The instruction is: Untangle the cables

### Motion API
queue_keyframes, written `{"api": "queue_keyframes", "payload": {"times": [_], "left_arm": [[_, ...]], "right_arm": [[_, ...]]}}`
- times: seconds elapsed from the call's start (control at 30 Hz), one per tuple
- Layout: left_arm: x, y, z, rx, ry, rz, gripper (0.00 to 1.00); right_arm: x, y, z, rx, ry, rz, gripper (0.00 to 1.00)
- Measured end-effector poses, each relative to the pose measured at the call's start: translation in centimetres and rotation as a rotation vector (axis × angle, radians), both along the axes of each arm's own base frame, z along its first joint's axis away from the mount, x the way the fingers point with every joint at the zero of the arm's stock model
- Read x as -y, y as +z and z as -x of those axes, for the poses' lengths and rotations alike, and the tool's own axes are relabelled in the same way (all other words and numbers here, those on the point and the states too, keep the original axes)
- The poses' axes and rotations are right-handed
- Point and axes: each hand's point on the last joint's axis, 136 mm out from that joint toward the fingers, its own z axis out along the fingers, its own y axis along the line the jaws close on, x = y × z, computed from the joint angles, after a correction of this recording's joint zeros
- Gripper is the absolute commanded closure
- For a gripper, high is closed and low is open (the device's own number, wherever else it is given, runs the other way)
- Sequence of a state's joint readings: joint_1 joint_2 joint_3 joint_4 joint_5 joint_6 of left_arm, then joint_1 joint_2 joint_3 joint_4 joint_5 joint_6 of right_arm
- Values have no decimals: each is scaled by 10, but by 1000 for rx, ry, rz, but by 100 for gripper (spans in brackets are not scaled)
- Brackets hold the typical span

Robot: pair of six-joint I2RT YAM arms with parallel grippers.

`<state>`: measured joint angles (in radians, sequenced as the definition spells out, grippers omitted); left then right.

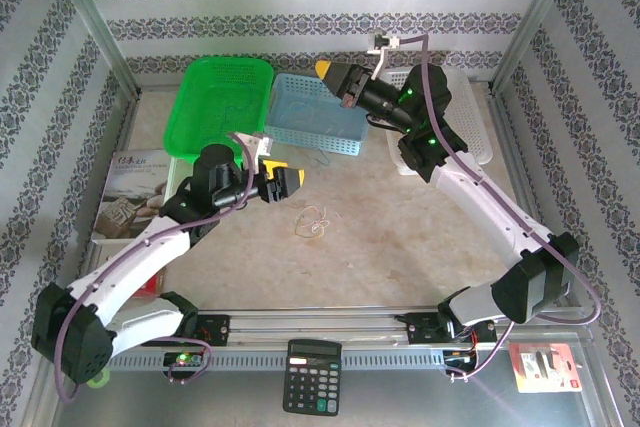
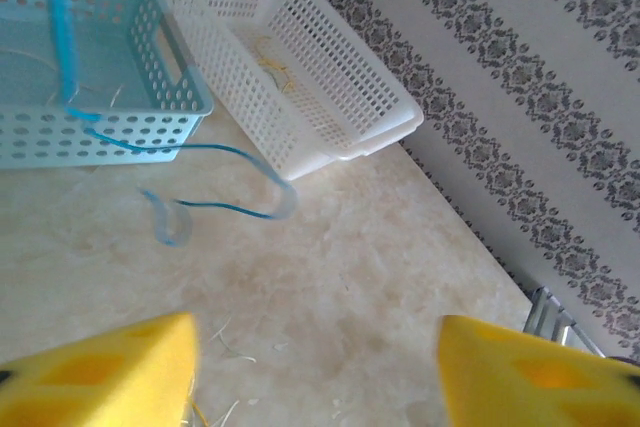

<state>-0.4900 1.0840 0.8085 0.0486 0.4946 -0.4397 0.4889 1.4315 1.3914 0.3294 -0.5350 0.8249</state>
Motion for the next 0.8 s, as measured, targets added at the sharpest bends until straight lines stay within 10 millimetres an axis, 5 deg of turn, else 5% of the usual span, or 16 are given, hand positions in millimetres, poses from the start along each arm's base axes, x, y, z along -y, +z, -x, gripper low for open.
{"api": "queue_keyframes", "payload": {"times": [0.2, 0.47, 0.8], "left_arm": [[-9, 50, 17, 161, -22, -8, 14], [-11, 95, 24, 295, -46, -32, 16], [11, 98, 2, 306, -124, -77, 37]], "right_arm": [[-2, -10, 1, 3, 9, 48, 100], [-12, -28, 13, -4, 59, 100, 100], [-32, -32, 53, 11, 161, 128, 100]]}}
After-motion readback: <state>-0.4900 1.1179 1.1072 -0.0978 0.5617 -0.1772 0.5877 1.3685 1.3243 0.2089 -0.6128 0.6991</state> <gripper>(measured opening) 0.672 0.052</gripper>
